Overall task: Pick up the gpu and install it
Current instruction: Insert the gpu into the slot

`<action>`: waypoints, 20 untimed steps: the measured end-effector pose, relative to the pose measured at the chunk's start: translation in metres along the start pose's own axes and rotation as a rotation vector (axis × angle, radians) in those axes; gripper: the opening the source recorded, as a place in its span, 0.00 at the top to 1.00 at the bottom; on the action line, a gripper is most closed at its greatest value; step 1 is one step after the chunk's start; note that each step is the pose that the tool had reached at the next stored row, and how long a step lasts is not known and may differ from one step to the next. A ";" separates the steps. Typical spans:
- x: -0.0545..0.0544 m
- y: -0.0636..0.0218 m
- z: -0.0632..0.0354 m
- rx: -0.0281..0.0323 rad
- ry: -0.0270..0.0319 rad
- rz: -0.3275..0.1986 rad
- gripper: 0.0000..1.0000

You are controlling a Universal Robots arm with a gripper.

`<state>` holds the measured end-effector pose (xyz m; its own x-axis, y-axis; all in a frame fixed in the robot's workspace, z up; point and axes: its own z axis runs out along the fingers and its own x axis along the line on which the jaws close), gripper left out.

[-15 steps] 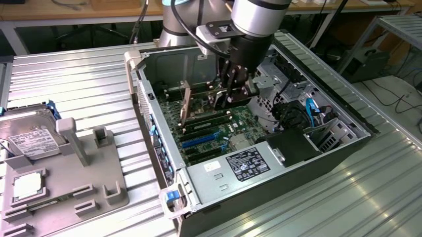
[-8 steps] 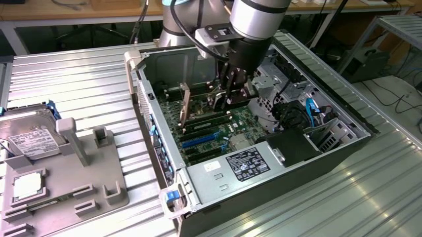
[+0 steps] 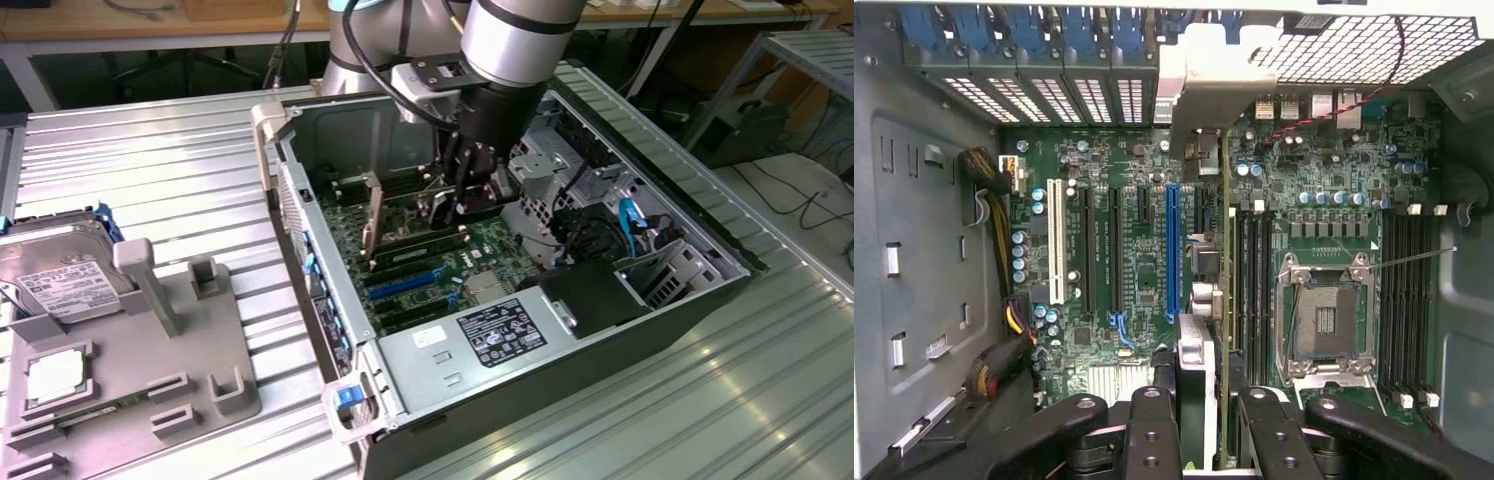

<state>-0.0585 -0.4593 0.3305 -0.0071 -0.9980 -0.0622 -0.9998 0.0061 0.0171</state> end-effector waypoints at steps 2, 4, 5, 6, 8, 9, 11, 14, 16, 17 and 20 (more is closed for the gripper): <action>0.000 0.0001 0.0008 0.0009 0.0001 0.000 0.72; 0.000 0.0002 0.0012 0.0047 0.0003 0.000 0.72; 0.000 0.0002 0.0016 0.0068 0.0001 -0.001 0.72; 0.000 0.0002 0.0017 0.0085 0.0002 -0.001 0.72; 0.000 0.0004 0.0021 0.0100 -0.0001 -0.001 0.72; 0.000 0.0005 0.0023 0.0100 -0.0001 -0.001 0.72; 0.000 0.0007 0.0030 0.0101 -0.0001 -0.001 0.72; 0.000 0.0007 0.0049 0.0101 0.0000 -0.001 0.72; 0.000 0.0008 0.0062 0.0100 0.0000 -0.001 0.72; 0.000 0.0008 0.0066 0.0100 0.0000 -0.001 0.72; 0.001 0.0009 0.0082 0.0101 -0.0001 -0.001 0.72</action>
<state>-0.0595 -0.4593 0.3223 -0.0059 -0.9980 -0.0623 -1.0000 0.0055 0.0070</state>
